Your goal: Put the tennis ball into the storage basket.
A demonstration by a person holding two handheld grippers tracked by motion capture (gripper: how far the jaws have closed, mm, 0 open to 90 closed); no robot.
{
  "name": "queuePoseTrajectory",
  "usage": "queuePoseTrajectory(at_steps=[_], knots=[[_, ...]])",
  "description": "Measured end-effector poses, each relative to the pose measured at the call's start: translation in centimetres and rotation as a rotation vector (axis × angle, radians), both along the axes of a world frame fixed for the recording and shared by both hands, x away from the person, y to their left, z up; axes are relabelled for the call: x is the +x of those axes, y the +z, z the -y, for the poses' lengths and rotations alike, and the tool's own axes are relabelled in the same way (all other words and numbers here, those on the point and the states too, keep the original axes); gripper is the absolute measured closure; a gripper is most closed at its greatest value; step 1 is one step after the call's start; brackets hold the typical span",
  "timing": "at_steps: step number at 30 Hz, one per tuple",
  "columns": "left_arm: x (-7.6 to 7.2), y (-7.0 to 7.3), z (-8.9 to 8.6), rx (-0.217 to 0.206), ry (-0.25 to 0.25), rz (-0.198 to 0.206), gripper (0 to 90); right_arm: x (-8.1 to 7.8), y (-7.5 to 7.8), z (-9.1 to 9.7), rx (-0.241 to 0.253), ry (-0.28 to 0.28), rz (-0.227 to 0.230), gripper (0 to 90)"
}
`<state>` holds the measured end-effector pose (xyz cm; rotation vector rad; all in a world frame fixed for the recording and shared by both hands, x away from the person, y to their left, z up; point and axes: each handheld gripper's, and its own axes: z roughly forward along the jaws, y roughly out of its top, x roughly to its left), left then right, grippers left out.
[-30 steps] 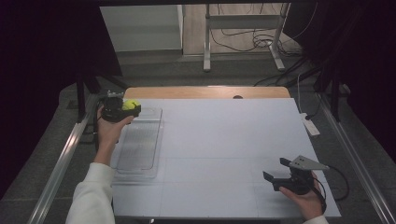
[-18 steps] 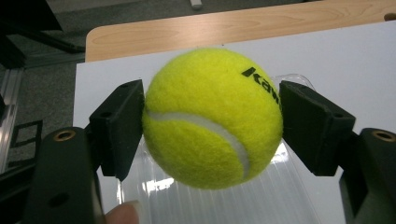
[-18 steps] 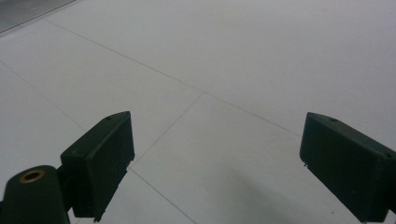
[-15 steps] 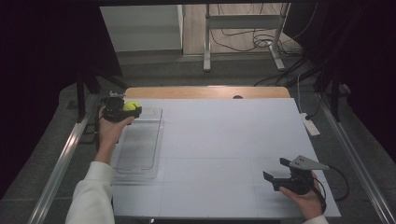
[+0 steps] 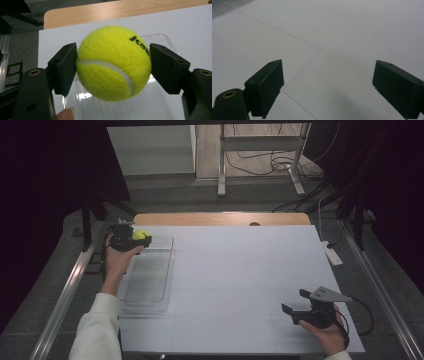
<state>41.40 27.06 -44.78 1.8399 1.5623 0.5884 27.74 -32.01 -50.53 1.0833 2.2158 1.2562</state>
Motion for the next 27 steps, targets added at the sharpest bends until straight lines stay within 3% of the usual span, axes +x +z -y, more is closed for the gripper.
queuePoseTrajectory(at_steps=[27], knots=[[0.6, -1.1, 0.1, 0.035, -0.016, -0.062, 26.4, 0.0, -0.1, -0.1, -0.002, 0.000, -0.005, 10.4]])
